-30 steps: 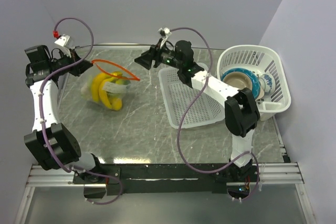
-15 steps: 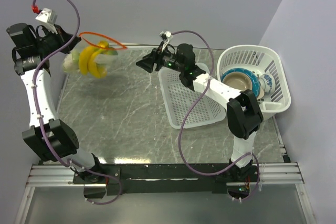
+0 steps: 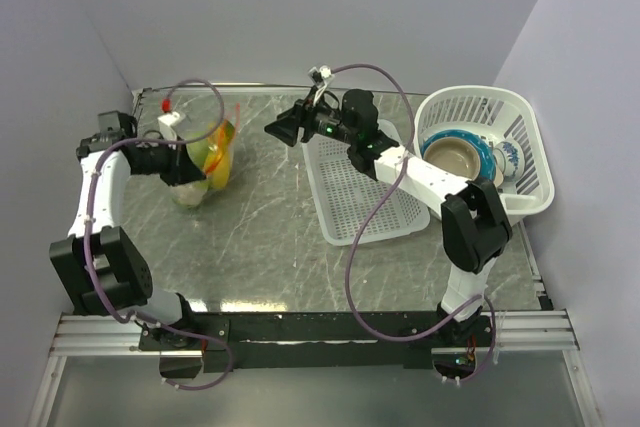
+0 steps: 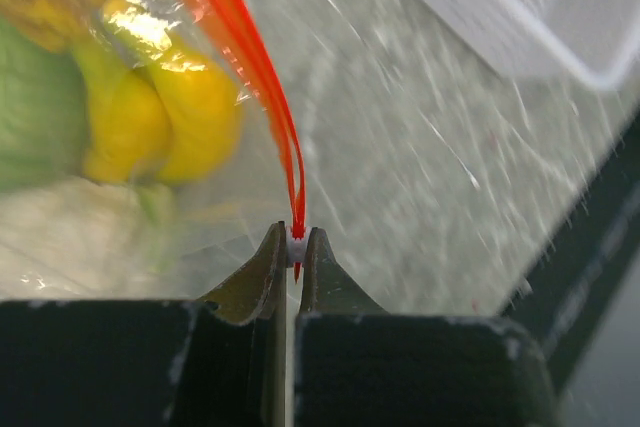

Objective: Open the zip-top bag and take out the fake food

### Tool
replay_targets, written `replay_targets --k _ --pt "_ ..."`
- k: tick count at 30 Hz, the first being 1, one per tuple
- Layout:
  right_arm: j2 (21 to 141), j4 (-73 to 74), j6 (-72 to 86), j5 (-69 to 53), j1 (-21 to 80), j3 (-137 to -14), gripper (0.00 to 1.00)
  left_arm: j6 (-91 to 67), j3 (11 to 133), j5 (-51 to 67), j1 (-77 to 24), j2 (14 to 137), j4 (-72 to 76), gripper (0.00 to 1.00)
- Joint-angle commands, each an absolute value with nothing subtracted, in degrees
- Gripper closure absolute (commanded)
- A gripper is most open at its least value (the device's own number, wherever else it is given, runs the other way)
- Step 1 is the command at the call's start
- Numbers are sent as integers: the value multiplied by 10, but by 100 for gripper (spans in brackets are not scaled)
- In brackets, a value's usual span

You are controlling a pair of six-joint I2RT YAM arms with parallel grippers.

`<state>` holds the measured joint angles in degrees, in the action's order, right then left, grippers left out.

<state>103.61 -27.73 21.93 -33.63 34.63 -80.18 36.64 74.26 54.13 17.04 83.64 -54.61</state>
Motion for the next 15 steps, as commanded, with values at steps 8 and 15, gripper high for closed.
replay_targets --k 8,15 --pt "951 -225 146 -299 388 -723 33 590 700 555 142 850 -785 84" --pt "890 -210 113 -215 455 -593 39 517 736 548 144 823 -742 9"
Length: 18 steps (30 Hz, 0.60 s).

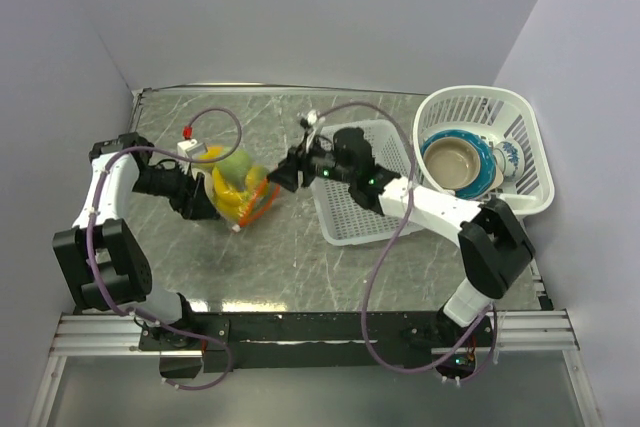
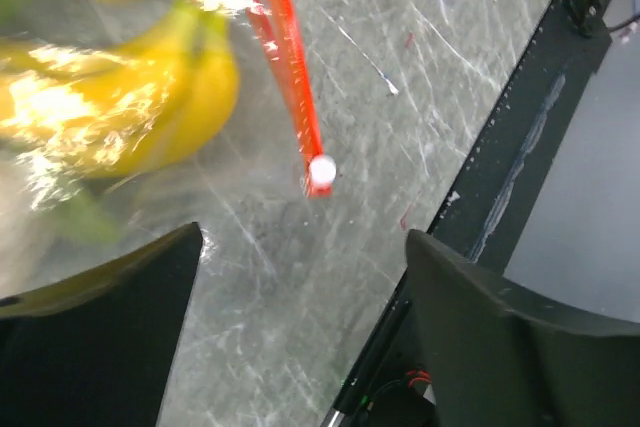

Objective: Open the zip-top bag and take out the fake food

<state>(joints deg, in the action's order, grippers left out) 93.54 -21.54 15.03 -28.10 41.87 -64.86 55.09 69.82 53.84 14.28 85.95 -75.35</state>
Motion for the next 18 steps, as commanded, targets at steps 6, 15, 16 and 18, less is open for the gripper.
replay_targets --k 6,15,16,18 --pt "861 -215 124 -147 504 -523 44 289 709 472 162 795 -451 16" --pt "874 -241 164 -60 513 -502 48 157 737 341 159 923 -302 32" --pt "897 -237 163 -54 514 -512 48 153 744 340 156 934 -305 32" --pt "923 -222 172 -45 514 -549 48 142 758 335 154 963 -301 33"
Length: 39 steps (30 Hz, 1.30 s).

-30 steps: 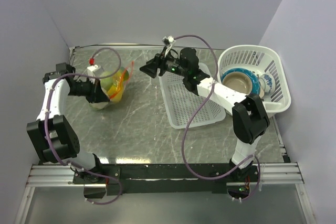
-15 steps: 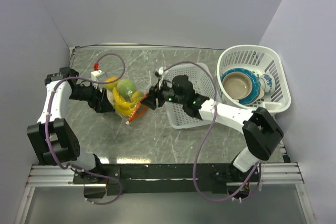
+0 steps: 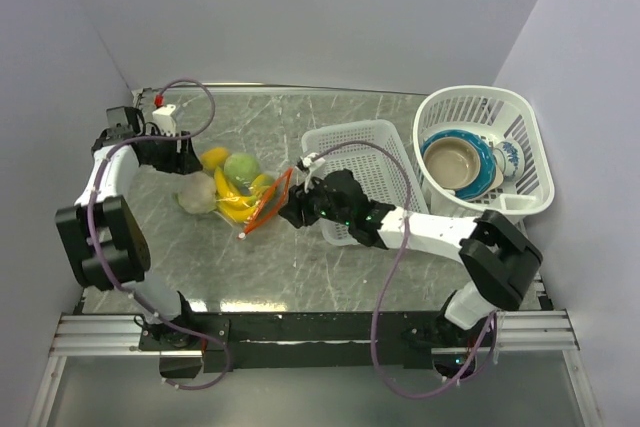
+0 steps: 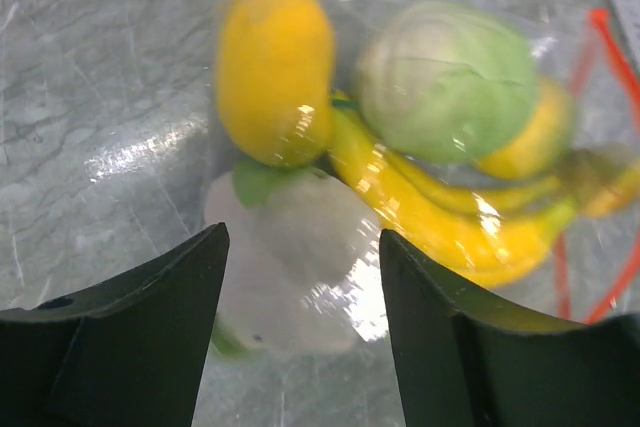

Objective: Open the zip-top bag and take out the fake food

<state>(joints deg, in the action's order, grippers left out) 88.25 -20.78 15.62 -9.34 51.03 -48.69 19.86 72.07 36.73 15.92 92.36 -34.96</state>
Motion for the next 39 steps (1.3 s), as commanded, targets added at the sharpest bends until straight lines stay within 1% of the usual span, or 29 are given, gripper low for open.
replay_targets --k 1,4,7,8,9,10,11,12,13,14,17,23,27,32,34,38,39 --pt "949 -205 175 -36 513 -563 48 137 761 334 154 971 -301 34" --pt "996 -178 184 -26 514 -613 47 126 770 321 149 998 -298 35" --pt "1028 -134 191 -18 514 -655 41 128 776 313 142 1021 -299 34" --pt "1034 -129 190 -18 514 -660 40 129 775 312 142 1025 -294 35" --pt "1043 -123 191 -17 514 -670 39 129 775 312 141 1032 -292 39" --pt "1048 -111 192 -15 514 -676 38 129 776 319 141 1035 -290 45" --pt "1054 -105 192 -11 514 -688 36 130 780 323 140 1040 -291 59" --pt "1063 -97 192 -12 514 -694 36 129 782 325 141 1049 -292 65" --pt "1066 -93 192 -12 514 -698 35 127 789 329 138 1054 -294 70" --pt "1069 -93 192 -12 514 -703 33 126 793 332 136 1058 -294 77" --pt "1082 -92 198 -17 514 -721 32 122 802 330 128 1069 -295 81" --pt "1124 -91 215 -24 514 -779 26 124 795 330 101 1067 -305 83" --pt "1159 -81 228 -25 513 -816 25 131 773 327 88 1052 -311 85" --pt "1169 -83 232 -32 514 -815 26 150 735 321 85 1032 -315 87" --pt "1165 -83 231 -35 514 -808 28 158 723 310 86 1027 -309 88" --pt "1144 -89 227 -43 514 -768 44 161 728 297 99 1040 -308 92" --pt "1136 -89 224 -53 514 -761 46 157 731 298 110 1042 -308 93"
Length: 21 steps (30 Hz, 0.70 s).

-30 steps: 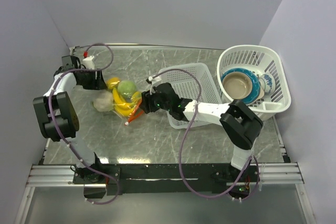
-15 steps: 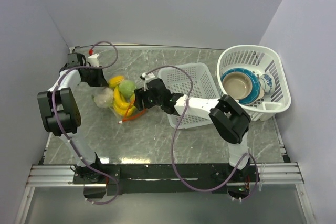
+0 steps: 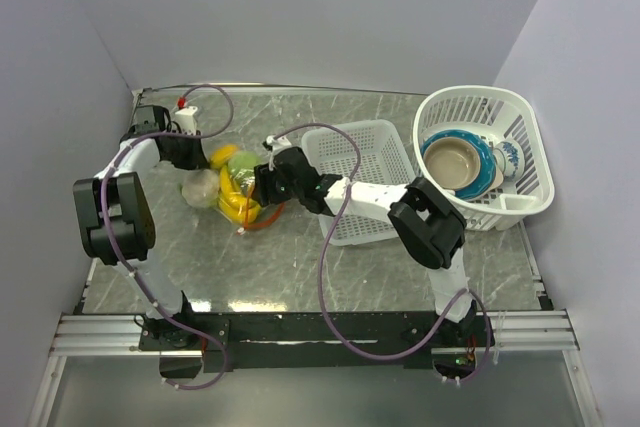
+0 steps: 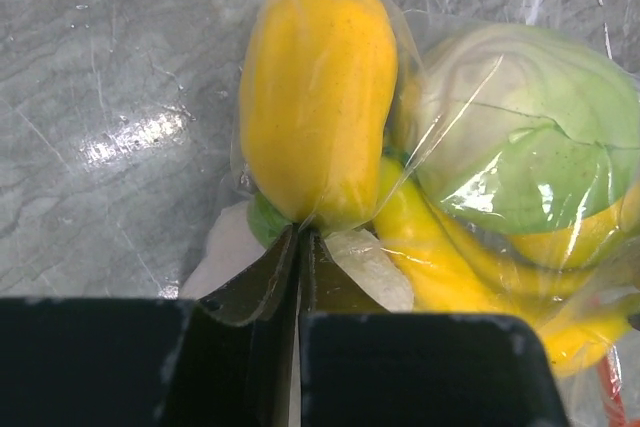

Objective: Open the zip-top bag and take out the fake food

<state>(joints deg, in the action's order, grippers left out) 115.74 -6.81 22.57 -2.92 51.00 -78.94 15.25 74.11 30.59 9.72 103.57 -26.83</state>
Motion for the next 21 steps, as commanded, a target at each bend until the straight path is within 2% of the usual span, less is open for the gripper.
replay_targets --k 1,4,7,8,10,11,21 --pt "1131 -90 223 -56 514 -754 48 154 740 301 116 1046 -308 93" --pt "1115 -104 228 -66 515 -718 54 146 753 303 131 1057 -309 95" --pt "1108 -103 235 -68 517 -699 67 142 752 285 133 1053 -301 98" --pt "1105 -103 235 -67 519 -693 80 142 751 280 132 1049 -300 99" --pt "1100 -95 235 -56 524 -687 97 142 748 271 133 1046 -297 99" --pt "1092 -92 234 -55 524 -681 100 142 746 267 133 1042 -294 99" --pt "934 -47 209 -34 525 -666 100 142 745 235 138 1039 -280 99"
